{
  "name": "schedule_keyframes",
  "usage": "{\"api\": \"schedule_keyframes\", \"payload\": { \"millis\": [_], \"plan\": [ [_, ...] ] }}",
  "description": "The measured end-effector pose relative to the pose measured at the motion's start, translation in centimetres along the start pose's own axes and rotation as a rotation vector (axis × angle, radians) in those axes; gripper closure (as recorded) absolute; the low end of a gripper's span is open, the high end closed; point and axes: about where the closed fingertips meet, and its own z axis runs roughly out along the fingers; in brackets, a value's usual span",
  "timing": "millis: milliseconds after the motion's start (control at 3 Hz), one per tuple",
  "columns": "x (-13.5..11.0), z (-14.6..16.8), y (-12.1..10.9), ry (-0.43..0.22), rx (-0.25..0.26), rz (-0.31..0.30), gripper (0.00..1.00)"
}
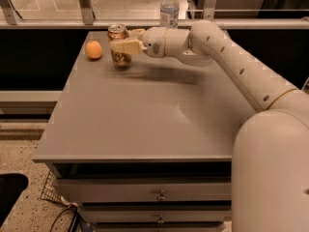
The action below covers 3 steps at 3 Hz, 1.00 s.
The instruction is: Move orange can near orange
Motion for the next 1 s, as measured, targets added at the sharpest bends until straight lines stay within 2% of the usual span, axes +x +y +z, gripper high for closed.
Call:
{"api": "schedule_keyframes", "payload": {
  "millis": [333, 667, 1000],
  "plan": [
    [1.6, -2.0, -2.8, 0.019, 0.05, 0.015, 1.0],
    [2.3, -2.1, -3.8, 0.006, 0.052, 0.03, 1.0],
    [2.3, -1.8, -3.8, 0.005, 0.047, 0.031, 0.82]
  ]
}}
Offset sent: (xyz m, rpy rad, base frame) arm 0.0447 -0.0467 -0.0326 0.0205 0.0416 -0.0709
